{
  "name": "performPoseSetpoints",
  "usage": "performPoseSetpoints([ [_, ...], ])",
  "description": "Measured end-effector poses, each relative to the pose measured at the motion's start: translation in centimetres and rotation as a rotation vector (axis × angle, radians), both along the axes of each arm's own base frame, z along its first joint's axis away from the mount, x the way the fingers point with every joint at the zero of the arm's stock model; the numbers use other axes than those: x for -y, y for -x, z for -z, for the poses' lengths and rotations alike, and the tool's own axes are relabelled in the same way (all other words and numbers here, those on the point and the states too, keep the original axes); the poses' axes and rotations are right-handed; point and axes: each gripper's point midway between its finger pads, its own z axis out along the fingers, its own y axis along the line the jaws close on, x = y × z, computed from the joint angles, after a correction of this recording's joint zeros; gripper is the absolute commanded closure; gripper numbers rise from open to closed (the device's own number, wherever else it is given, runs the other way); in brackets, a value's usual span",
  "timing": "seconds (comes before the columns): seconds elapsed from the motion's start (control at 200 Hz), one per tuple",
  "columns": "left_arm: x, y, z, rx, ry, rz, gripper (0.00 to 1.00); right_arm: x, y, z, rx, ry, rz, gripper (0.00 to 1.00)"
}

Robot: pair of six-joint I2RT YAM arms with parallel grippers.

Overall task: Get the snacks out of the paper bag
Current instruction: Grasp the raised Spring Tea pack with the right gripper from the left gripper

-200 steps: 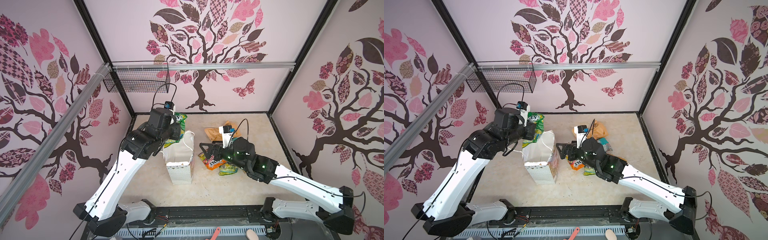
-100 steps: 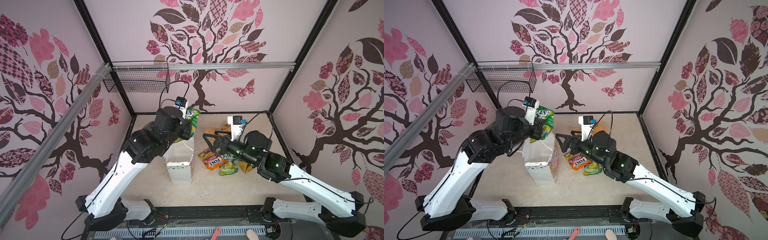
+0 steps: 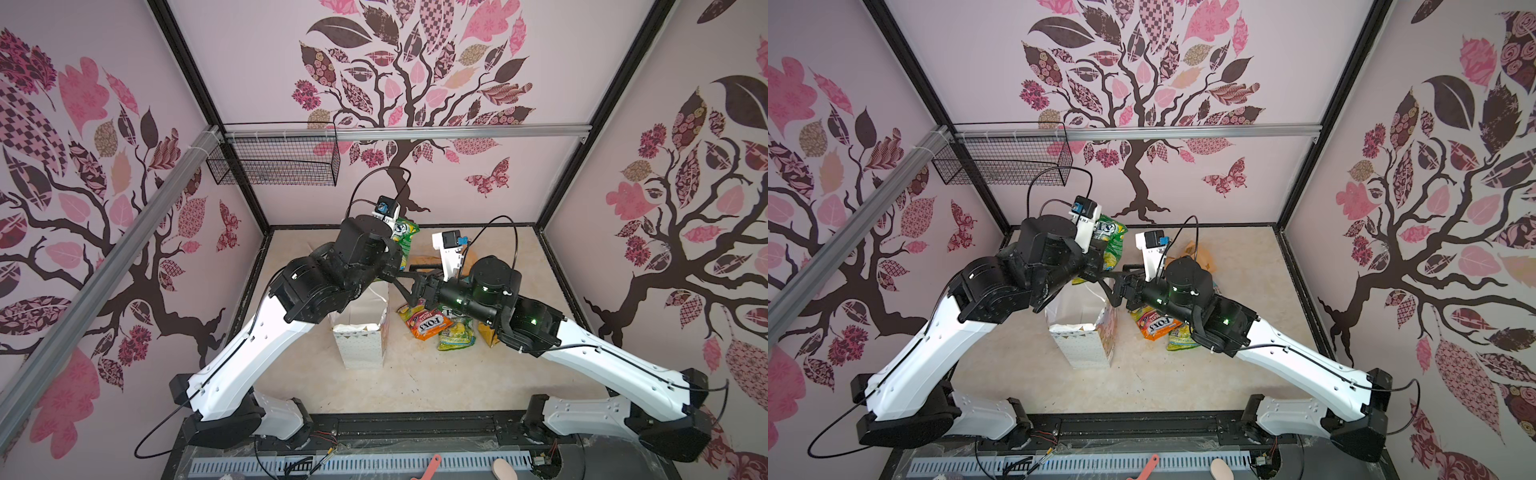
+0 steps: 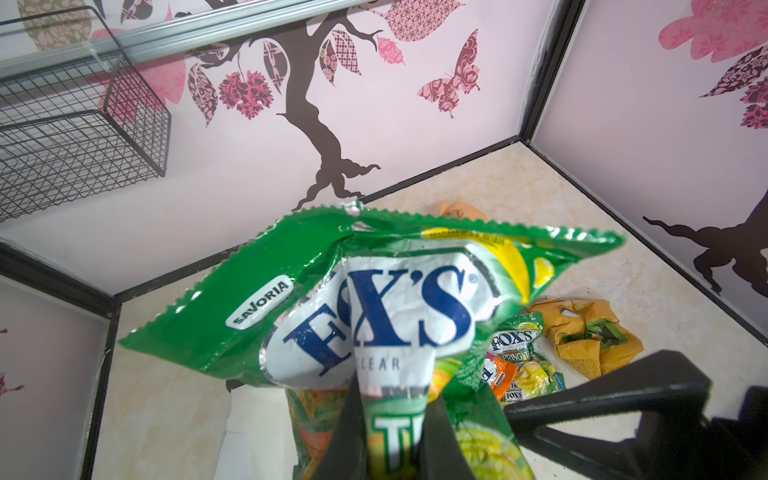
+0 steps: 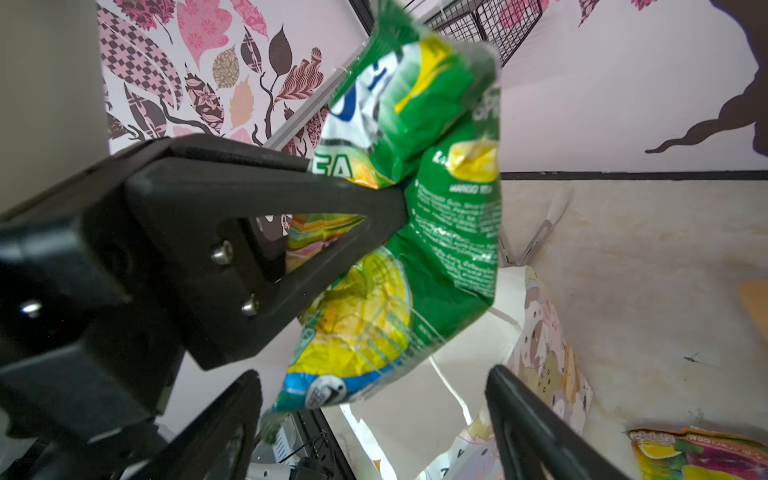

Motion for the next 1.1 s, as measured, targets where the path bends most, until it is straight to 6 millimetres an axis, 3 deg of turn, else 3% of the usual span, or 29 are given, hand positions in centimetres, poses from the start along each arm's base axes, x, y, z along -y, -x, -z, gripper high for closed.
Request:
performPoseSetpoints([
  [0.085, 0.3, 0.2, 0.1, -0.010, 0.011, 0.017, 1.00, 0.0, -0.1, -0.1, 0.010, -0.001, 0.003, 0.29],
  [0.3, 1.1, 0.8, 0.1, -0.040, 0.054, 0.057, 1.00, 0.2, -0.4, -0.5, 0.028, -0.003, 0.025, 0.30],
  [0.43, 1.3, 1.2, -0.3, -0.048, 0.092, 0.074, 1.00, 0.2, -0.4, -0.6, 0.039, -0.004, 0.029, 0.38],
  [0.545, 1.4, 1.4, -0.5, -0.049, 0.110, 0.083, 1.00, 0.2, -0.4, -0.8, 0.044, -0.009, 0.030, 0.51],
  [0.765, 1.6, 1.3, -0.6, -0.043, 0.120, 0.085, 1.00, 0.3, -0.6, -0.9, 0.053, -0.007, 0.044, 0.86],
  [0.925, 1.5, 1.3, -0.5, -0.037, 0.121, 0.088, 0.72, 0.5, -0.9, -0.5, 0.045, 0.003, 0.065, 0.93],
  [1.1, 1.1, 1.7, -1.1, -0.012, 0.142, 0.094, 0.50, 1.0, -1.5, 0.1, 0.043, 0.027, 0.105, 1.00],
])
